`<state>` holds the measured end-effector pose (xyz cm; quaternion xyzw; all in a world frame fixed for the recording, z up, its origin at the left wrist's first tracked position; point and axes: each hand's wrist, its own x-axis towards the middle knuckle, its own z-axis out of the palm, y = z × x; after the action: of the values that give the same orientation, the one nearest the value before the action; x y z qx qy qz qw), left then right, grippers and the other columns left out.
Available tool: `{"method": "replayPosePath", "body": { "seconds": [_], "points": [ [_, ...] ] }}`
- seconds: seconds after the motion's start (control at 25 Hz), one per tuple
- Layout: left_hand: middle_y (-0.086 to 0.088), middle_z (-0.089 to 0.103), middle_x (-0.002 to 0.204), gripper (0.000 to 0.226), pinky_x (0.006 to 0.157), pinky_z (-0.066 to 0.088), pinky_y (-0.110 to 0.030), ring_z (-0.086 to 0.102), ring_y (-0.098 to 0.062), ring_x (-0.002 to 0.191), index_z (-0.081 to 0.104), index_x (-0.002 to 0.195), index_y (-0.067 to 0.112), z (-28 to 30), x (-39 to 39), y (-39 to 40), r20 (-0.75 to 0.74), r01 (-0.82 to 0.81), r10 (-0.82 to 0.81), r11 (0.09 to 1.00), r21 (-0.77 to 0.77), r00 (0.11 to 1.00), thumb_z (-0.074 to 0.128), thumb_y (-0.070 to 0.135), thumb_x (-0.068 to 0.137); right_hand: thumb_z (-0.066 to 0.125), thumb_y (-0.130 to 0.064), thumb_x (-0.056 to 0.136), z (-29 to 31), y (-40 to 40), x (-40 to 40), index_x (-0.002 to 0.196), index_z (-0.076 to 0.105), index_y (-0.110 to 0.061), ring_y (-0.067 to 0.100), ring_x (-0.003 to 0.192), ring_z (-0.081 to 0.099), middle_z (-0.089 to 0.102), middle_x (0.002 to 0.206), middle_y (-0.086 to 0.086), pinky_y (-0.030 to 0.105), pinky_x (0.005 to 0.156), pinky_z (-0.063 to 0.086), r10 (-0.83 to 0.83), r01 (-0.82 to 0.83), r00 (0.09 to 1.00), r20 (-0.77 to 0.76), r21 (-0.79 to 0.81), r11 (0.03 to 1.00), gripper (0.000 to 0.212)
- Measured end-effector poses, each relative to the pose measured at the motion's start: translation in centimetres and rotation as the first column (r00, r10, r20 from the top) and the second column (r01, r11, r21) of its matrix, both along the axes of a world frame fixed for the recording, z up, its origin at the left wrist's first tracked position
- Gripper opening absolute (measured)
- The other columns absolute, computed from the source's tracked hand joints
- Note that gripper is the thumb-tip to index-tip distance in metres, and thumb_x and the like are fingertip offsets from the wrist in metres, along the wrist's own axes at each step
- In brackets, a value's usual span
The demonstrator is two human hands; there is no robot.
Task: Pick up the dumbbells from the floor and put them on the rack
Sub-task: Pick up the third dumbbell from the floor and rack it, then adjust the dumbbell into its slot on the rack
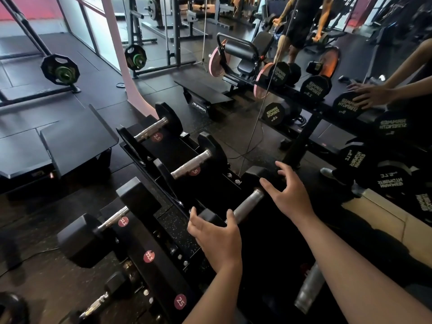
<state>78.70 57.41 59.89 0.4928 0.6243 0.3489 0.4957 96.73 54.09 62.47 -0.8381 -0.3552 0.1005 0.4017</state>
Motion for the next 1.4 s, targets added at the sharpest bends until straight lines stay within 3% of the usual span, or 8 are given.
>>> {"method": "replayPosePath", "body": {
  "seconds": [0.12, 0.2, 0.32, 0.48, 0.68, 0.96, 1.24, 1.4],
  "points": [
    [-0.006, 0.027, 0.156, 0.088, 0.091, 0.041, -0.034, 0.04, -0.026, 0.137, 0.025, 0.152, 0.021, 1.0, -0.5, 0.1, -0.022, -0.016, 0.016, 0.999, 0.03, 1.0, 0.072, 0.051, 0.084, 0.067, -0.06, 0.084, 1.3, -0.5, -0.1, 0.147, 0.039, -0.036, 0.021, 0.136, 0.043, 0.049, 0.144, 0.002, 0.048, 0.109, 0.04, -0.014, 0.012, 0.997, 0.078, 0.025, 1.0, 0.073],
    [-0.005, 0.027, 0.156, 0.088, 0.102, 0.042, -0.04, 0.037, -0.027, 0.14, 0.025, 0.152, 0.021, 2.2, -1.8, 0.1, -0.041, -0.018, 0.021, 0.998, 0.068, 0.999, 0.07, 0.055, 0.083, 0.064, -0.064, 0.083, 2.5, -0.8, -0.9, 0.147, 0.036, -0.04, 0.021, 0.138, 0.041, 0.048, 0.146, 0.0, 0.054, 0.11, 0.038, 0.013, -0.016, 0.996, 0.092, 0.027, 1.0, 0.074],
    [-0.005, 0.027, 0.156, 0.088, 0.109, 0.04, -0.055, 0.037, -0.029, 0.14, 0.025, 0.15, 0.024, 4.1, -4.1, 1.7, -0.065, -0.023, 0.034, 0.986, 0.165, 0.997, 0.067, 0.059, 0.081, 0.064, -0.064, 0.083, 4.5, 0.3, -2.9, 0.147, 0.036, -0.04, 0.02, 0.137, 0.042, 0.047, 0.147, 0.001, 0.057, 0.109, 0.038, 0.053, -0.062, 0.994, 0.096, 0.084, 0.995, 0.073],
    [-0.01, 0.031, 0.154, 0.088, 0.107, 0.039, -0.059, 0.038, -0.034, 0.138, 0.026, 0.148, 0.024, 6.0, -6.8, 5.5, -0.085, -0.068, 0.089, 0.972, 0.224, 0.992, 0.067, 0.06, 0.08, 0.063, -0.063, 0.084, 6.5, 4.1, -5.8, 0.148, 0.037, -0.035, 0.021, 0.136, 0.046, 0.048, 0.148, 0.003, 0.058, 0.107, 0.04, 0.151, -0.175, 0.975, 0.166, 0.14, 0.975, 0.075],
    [-0.013, 0.03, 0.155, 0.086, 0.109, 0.036, -0.061, 0.038, -0.038, 0.139, 0.025, 0.146, 0.024, 6.5, -8.7, 13.6, -0.077, -0.134, 0.156, 0.963, 0.235, 0.985, 0.067, 0.06, 0.08, 0.057, -0.074, 0.077, 6.9, 13.3, -8.6, 0.147, 0.029, -0.046, 0.021, 0.139, 0.043, 0.044, 0.152, 0.002, 0.056, 0.109, 0.039, 0.235, -0.25, 0.964, 0.124, 0.127, 0.96, 0.08],
    [-0.012, 0.025, 0.16, 0.093, 0.107, 0.034, -0.065, 0.034, -0.043, 0.142, 0.02, 0.149, 0.028, 5.6, -9.1, 31.3, -0.082, -0.193, 0.21, 0.964, 0.182, 0.974, 0.066, 0.064, 0.077, 0.058, -0.074, 0.076, 4.9, 31.5, -9.0, 0.144, 0.033, -0.045, 0.021, 0.134, 0.048, 0.048, 0.147, 0.0, 0.056, 0.105, 0.043, 0.253, -0.265, 0.961, 0.113, 0.117, 0.957, 0.078],
    [-0.011, 0.022, 0.164, 0.094, 0.113, 0.034, -0.053, 0.034, -0.039, 0.144, 0.017, 0.159, 0.034, 2.6, -6.7, 41.3, -0.1, -0.096, 0.104, 0.992, 0.076, 0.99, 0.068, 0.057, 0.083, 0.059, -0.071, 0.077, 0.6, 41.9, -8.2, 0.148, 0.035, -0.039, 0.027, 0.129, 0.052, 0.051, 0.142, 0.008, 0.05, 0.104, 0.046, 0.269, -0.272, 0.957, 0.105, 0.014, 0.962, 0.082],
    [-0.013, 0.026, 0.164, 0.084, 0.112, 0.032, -0.043, 0.034, -0.03, 0.146, 0.025, 0.159, 0.029, 0.3, -5.4, 42.4, -0.114, 0.009, -0.007, 1.0, 0.014, 0.993, 0.069, 0.037, 0.088, 0.07, -0.055, 0.083, -1.4, 43.8, -7.6, 0.155, 0.032, -0.024, 0.034, 0.133, 0.047, 0.046, 0.146, 0.014, 0.046, 0.107, 0.042, 0.244, -0.24, 0.962, 0.12, -0.047, 0.97, 0.087]
  ]
}}
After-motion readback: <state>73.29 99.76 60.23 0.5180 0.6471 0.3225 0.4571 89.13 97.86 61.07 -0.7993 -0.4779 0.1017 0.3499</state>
